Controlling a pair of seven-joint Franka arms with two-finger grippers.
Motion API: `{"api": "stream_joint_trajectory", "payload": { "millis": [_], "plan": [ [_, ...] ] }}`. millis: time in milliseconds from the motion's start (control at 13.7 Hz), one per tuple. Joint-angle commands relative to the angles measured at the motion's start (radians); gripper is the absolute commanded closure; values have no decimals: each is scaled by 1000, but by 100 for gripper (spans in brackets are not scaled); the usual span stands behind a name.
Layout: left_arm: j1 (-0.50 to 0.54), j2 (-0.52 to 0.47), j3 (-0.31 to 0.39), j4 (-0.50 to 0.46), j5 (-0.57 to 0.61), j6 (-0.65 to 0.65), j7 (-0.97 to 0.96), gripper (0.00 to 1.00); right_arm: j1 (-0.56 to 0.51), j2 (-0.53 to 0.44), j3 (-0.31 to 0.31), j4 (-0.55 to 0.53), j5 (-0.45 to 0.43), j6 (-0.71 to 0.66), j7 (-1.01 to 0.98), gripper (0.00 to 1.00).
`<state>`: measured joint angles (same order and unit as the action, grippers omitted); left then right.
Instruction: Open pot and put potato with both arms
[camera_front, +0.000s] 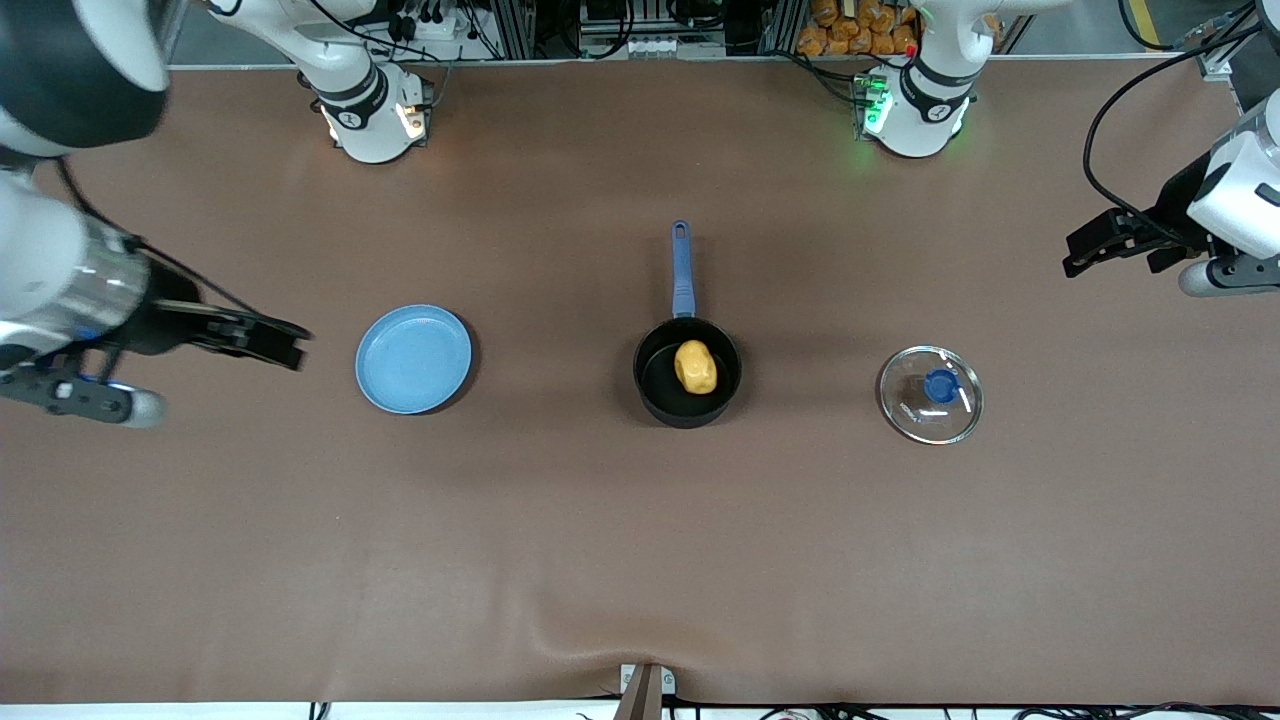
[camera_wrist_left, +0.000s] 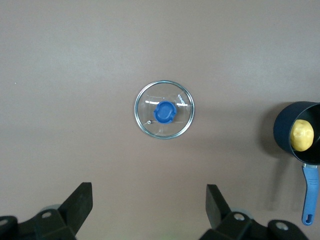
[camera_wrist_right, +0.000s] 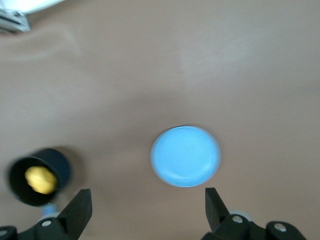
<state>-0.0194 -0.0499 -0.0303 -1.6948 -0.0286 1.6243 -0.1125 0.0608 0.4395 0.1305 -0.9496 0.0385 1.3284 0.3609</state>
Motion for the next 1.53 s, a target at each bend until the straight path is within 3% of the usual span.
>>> {"api": "stream_joint_trajectory", "payload": {
  "millis": [0,219,365,657,803,1240,1459],
  "plan": [
    [3,-1,0,14,-21,-1,22,0,-44,-54,28,-34,-52,-69,-118,0],
    [3,-1,0,14,-21,-1,22,0,-78,-117,28,-37,-88,-88,-125,0],
    [3,-1,-2,14,-21,-1,22,0,-75,-177,24,-114,-92,-84,-120,0],
    [3,1,0,14,-21,-1,22,0,-78,-430,17,-505,-88,113,-120,0],
    [3,-1,-2,14,-21,-1,22,0,-78,-511,17,-628,-83,187,-128,0],
    [3,1,-3,14,-21,-1,22,0,-81,-521,-35,-630,-78,178,-232,0],
    [3,-1,-5,14,-21,-1,22,0,-79,-512,-95,-620,-55,179,-294,0]
  ]
}}
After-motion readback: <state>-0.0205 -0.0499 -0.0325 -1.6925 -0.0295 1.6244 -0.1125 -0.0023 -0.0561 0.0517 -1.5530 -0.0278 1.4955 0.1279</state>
